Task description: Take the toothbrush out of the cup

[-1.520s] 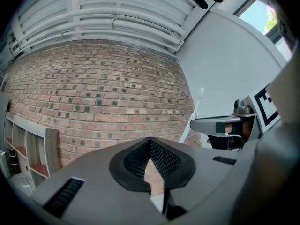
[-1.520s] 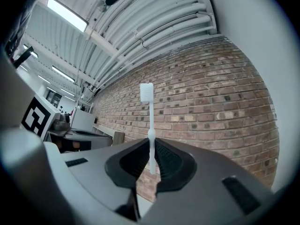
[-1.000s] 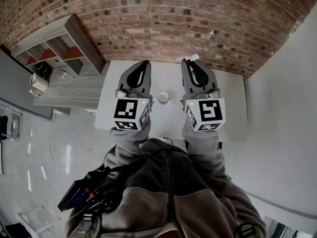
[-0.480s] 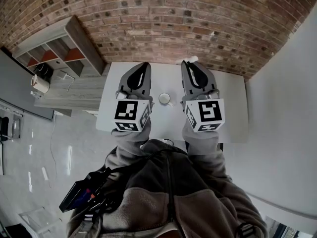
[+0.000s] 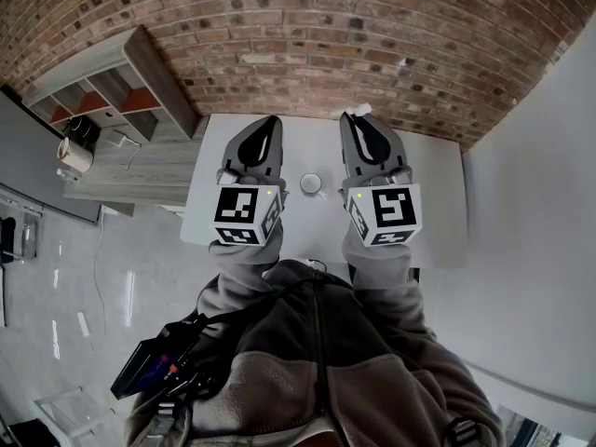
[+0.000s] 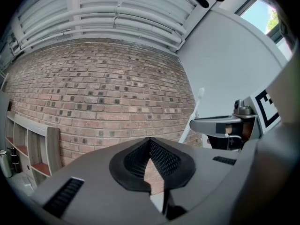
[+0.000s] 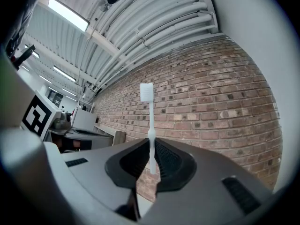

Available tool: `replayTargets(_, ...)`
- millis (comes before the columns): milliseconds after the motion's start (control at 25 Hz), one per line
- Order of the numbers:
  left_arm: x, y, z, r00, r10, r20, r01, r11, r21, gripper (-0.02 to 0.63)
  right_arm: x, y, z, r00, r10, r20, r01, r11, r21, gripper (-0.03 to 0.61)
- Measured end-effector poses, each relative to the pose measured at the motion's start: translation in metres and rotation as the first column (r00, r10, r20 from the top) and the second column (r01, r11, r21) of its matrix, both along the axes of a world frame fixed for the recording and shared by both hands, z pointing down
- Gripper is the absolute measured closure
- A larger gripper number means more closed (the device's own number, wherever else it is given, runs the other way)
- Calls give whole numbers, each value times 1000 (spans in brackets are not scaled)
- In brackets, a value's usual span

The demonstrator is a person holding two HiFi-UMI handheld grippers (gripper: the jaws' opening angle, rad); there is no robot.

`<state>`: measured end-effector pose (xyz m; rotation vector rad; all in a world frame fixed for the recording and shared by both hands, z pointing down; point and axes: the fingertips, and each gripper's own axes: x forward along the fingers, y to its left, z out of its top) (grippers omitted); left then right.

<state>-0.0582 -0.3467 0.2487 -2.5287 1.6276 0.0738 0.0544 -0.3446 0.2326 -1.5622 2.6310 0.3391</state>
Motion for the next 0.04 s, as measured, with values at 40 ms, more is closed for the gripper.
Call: replayTargets(40, -1, 0, 1, 1000, -1, -1, 1, 1000, -1, 611, -1, 0, 0, 1000, 0, 0, 0, 1000, 0, 540)
